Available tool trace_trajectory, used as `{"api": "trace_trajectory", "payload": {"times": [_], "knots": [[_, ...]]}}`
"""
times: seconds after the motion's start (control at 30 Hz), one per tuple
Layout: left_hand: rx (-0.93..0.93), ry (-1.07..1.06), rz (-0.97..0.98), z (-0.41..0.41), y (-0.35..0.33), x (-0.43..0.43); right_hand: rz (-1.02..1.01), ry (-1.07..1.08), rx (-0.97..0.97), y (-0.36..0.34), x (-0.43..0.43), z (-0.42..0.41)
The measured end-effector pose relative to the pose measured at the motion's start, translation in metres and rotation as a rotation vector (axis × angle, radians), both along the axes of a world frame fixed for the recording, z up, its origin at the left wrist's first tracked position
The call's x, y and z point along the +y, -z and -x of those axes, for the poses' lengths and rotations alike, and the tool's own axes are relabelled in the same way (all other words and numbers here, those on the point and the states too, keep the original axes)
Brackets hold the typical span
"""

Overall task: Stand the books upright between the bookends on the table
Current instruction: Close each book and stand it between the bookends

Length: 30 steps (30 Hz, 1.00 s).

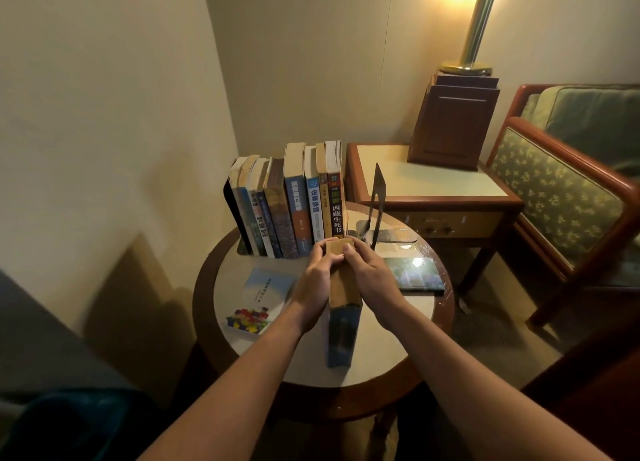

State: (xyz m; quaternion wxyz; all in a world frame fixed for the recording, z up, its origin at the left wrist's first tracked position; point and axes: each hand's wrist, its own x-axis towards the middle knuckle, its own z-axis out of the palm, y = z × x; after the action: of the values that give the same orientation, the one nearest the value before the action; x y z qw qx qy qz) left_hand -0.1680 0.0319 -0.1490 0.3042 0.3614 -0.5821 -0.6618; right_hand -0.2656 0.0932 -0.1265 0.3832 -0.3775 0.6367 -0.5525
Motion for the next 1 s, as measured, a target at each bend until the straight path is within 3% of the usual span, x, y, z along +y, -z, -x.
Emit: {"api": "trace_trajectory", "payload": {"times": [0.37, 0.6, 0.83, 0.9, 1.0], "knots": [[0.051, -0.024, 0.03, 0.0, 0.005, -0.003, -0.022, -0.028, 0.0, 0.001, 0.003, -0.004], [-0.034, 0.024, 0.068, -0.006, 0.007, -0.005, -0.092, -0.058, 0.084, -0.009, 0.007, 0.0], [0.019, -0.005, 0.008, -0.025, 0.023, -0.009, -0.157, -0.176, 0.387, -0.031, 0.013, -0.017], [0.041, 0.009, -0.036, -0.033, 0.03, -0.01, -0.224, -0.21, 0.55, -0.038, 0.011, -0.028], [-0.057, -0.036, 0.063, -0.046, 0.04, -0.016, -0.385, -0.274, 0.685, -0.041, 0.006, -0.039]]}}
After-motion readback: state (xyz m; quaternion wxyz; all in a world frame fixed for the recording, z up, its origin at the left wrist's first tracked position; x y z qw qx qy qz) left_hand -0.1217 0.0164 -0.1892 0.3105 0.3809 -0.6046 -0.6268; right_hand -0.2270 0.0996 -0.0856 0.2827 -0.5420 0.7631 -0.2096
